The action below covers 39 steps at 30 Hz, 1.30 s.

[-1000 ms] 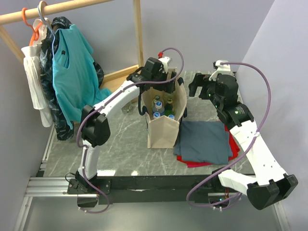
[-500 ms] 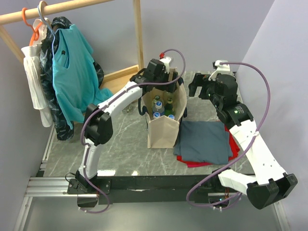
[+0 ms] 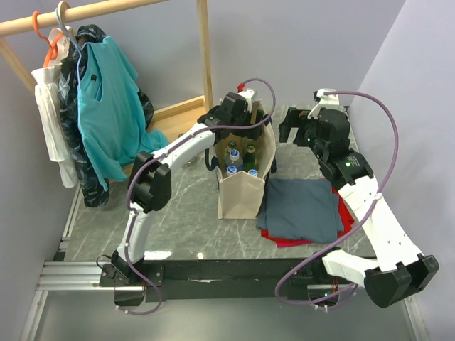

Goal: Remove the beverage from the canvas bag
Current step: Take out the drink from the canvas bag.

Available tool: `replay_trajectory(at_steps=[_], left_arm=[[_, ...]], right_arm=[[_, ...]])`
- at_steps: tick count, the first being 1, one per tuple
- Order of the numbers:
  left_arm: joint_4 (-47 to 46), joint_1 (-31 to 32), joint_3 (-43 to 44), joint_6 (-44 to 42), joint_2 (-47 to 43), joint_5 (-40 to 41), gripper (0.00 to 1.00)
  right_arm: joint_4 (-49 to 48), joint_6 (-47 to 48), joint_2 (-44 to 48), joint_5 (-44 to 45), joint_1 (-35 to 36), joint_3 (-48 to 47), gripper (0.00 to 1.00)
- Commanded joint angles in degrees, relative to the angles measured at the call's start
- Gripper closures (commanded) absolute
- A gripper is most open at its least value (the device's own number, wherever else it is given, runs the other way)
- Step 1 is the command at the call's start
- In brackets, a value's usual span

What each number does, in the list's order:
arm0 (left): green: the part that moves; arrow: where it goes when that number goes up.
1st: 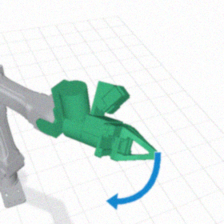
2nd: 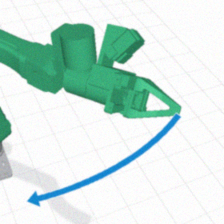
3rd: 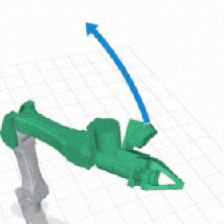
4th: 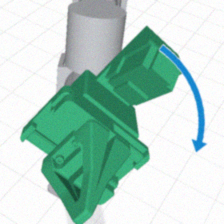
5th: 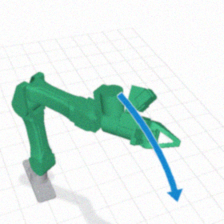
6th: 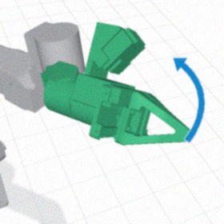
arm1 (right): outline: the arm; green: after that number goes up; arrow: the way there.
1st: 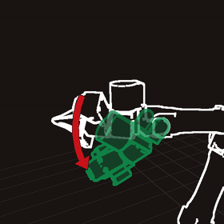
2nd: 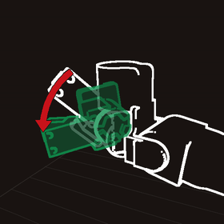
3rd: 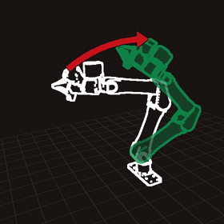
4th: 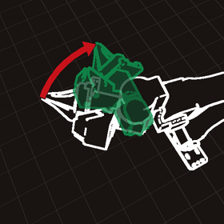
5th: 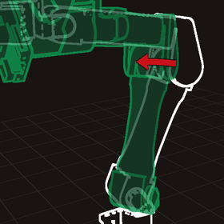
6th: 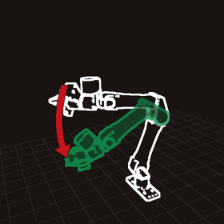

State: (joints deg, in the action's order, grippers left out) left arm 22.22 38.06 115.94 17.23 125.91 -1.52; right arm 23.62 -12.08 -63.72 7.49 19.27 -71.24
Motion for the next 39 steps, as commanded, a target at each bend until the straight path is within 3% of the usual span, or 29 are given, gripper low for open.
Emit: replay_trajectory(at_steps=[1, 9, 10, 11, 15, 25, 32, 36, 39], left_arm=[[-4.99, 0.26, -0.37, 0.52, -0.58, 1.34, 0.07], [-5.34, 0.87, -1.86, 0.43, -0.57, 4.06, 0.19], [-5.08, 0.96, -2.12, 0.43, -0.66, 4.07, 0.27], [-4.64, 1.05, -1.95, 0.34, -0.66, 4.33, 0.30], [-4.55, 1.66, -2.65, -0.10, -1.10, 6.09, 0.26], [-7.27, 1.93, -3.88, 0.17, -1.45, 8.20, 0.39], [-9.21, 2.37, -5.38, 0.34, -2.51, 9.52, 0.42], [-10.26, 2.54, -6.16, 0.61, -2.77, 9.52, 0.52], [-10.97, 2.89, -5.99, 0.70, -2.77, 9.69, 0.50]], right_arm=[[-1.56, 0.83, -0.26, 0.69, 0.16, -2.32, 0.00], [-1.73, 0.91, -0.35, 0.78, 0.16, -2.15, 0.00], [-1.82, 0.91, -0.35, 0.86, 0.16, -2.15, 0.00], [-1.82, 0.91, -0.44, 0.86, 0.16, -2.15, 0.00], [-1.73, 0.91, -0.44, 0.95, 0.24, -2.15, 0.00], [-1.91, 1.00, -0.79, 1.22, 0.16, -2.14, 0.00], [-2.08, 1.09, -0.79, 1.13, 0.16, -2.06, 0.00], [-2.35, 1.00, -0.79, 1.04, 0.24, -1.71, 0.00], [-2.35, 1.00, -0.79, 0.86, 0.16, -1.71, 0.00]])
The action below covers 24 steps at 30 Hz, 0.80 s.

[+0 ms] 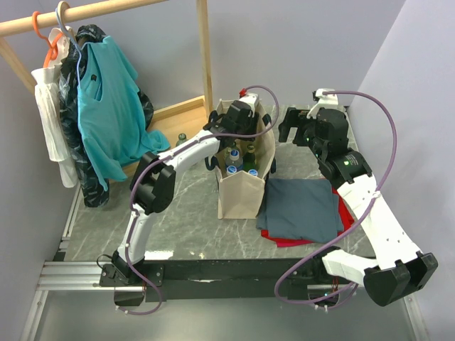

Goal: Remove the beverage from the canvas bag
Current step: Take out the drink from the canvas bag.

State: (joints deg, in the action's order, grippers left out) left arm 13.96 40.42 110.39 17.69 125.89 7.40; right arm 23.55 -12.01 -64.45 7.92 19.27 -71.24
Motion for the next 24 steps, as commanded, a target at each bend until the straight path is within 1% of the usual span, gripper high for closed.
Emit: replay_trajectory(at_steps=[1, 5, 6, 7, 8, 9, 12, 15, 24], left_arm=[[-2.97, 0.62, -0.52, 0.24, -2.66, 0.95, 0.50], [-3.76, 0.88, -0.18, -0.20, -2.66, 1.21, 0.47], [-3.50, 0.88, 0.52, -0.20, -2.49, 1.21, 0.54], [-3.32, 0.88, 0.88, -0.29, -2.40, 1.04, 0.59], [-3.23, 0.88, 1.06, -0.38, -2.22, 0.95, 0.66], [-3.15, 0.88, 1.32, -0.38, -2.31, 0.95, 0.81], [-2.97, 0.88, 1.32, -0.20, -2.75, 1.48, 0.94], [-3.49, 0.88, 0.62, -0.20, -3.54, 1.65, 0.99], [-6.92, 1.15, -2.72, -0.73, -6.53, 3.06, 0.99]], right_arm=[[-2.28, 0.94, -0.07, 0.34, 0.24, -1.71, 0.00], [-2.28, 1.02, -0.07, 0.60, 0.24, -1.79, 0.00], [-2.28, 1.02, -0.24, 0.52, 0.24, -1.79, 0.00], [-2.28, 1.02, -0.16, 0.43, 0.16, -1.79, 0.00], [-2.28, 1.11, -0.15, 0.51, 0.24, -1.71, 0.00], [-2.28, 1.20, -0.15, 0.51, 0.16, -1.71, 0.00], [-2.37, 1.03, -0.24, 0.69, 0.07, -1.79, 0.00], [-2.46, 1.02, -0.24, 0.52, 0.16, -1.71, 0.00], [-2.54, 1.20, -0.24, 0.60, 0.24, -1.62, 0.00]])
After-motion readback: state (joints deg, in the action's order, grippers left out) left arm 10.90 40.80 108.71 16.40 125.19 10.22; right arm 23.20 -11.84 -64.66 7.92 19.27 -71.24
